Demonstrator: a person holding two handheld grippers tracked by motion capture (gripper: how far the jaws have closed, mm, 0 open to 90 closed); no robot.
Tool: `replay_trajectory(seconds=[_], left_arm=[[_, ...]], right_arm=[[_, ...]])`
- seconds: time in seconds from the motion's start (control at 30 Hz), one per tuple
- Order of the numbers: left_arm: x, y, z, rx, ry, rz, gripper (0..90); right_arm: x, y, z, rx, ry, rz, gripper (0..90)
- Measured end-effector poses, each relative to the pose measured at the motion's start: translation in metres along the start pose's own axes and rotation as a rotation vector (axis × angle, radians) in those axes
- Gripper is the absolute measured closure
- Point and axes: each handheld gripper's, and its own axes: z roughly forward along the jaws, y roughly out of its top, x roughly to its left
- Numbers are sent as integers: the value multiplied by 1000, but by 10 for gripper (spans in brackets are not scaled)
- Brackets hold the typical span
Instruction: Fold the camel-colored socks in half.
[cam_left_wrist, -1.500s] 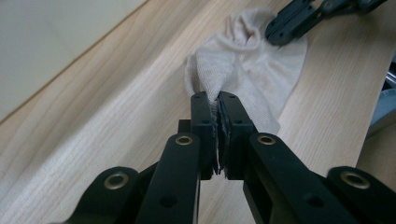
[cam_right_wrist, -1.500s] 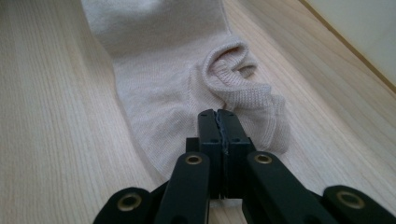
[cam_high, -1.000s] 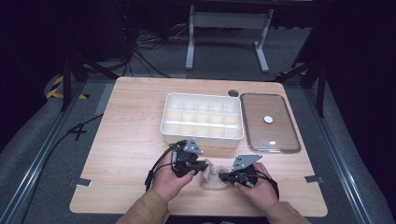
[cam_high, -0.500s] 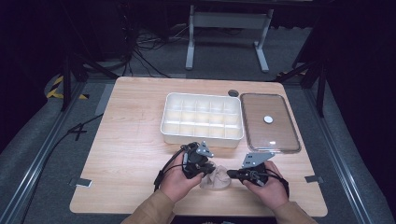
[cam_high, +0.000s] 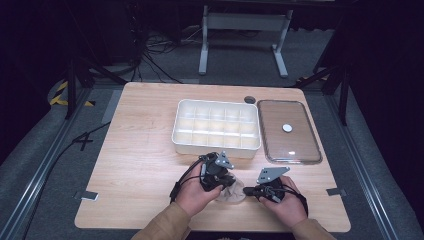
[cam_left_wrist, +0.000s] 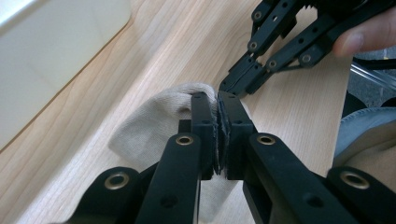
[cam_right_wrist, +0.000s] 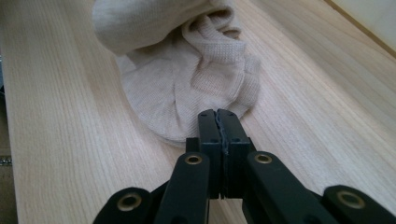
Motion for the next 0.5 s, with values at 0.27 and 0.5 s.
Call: replay_trajectory(seconds=[0.27, 0.5], left_arm=[[-1, 3, 16, 35, -15, 6, 864], [0, 0, 27, 51, -15, 1, 863]], right_arm=[[3, 1, 2, -9, 1, -4, 900], [0, -1, -6, -31, 5, 11, 900]])
